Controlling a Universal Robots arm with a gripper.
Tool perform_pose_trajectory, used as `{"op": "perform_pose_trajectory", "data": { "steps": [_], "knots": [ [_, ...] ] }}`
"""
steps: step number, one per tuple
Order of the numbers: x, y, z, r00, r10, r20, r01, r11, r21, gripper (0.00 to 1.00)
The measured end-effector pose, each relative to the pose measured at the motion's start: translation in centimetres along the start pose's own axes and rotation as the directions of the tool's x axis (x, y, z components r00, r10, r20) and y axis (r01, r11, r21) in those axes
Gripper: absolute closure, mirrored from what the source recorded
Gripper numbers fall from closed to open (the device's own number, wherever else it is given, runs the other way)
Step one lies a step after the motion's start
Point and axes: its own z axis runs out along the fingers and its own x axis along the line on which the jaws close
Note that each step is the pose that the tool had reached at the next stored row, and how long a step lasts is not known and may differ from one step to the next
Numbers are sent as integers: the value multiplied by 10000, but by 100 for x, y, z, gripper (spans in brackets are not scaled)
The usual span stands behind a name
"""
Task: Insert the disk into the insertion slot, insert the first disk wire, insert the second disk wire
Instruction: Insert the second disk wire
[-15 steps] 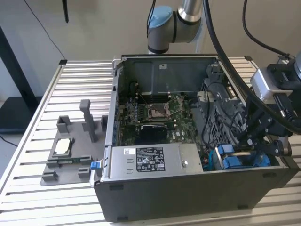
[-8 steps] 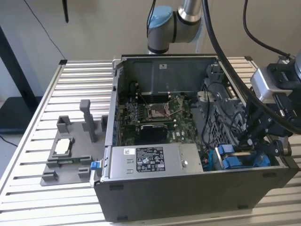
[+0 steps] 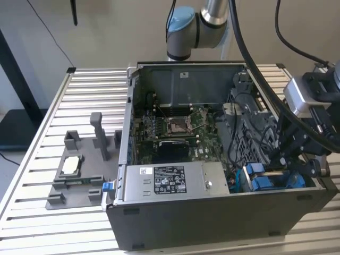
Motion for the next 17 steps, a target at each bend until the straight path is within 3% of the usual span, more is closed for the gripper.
{"op": "perform_pose_trajectory", "data": {
  "steps": [17],
  "knots": [
    [18,-6,58,10000,4,-32,-4,10000,0,84]
  ]
}}
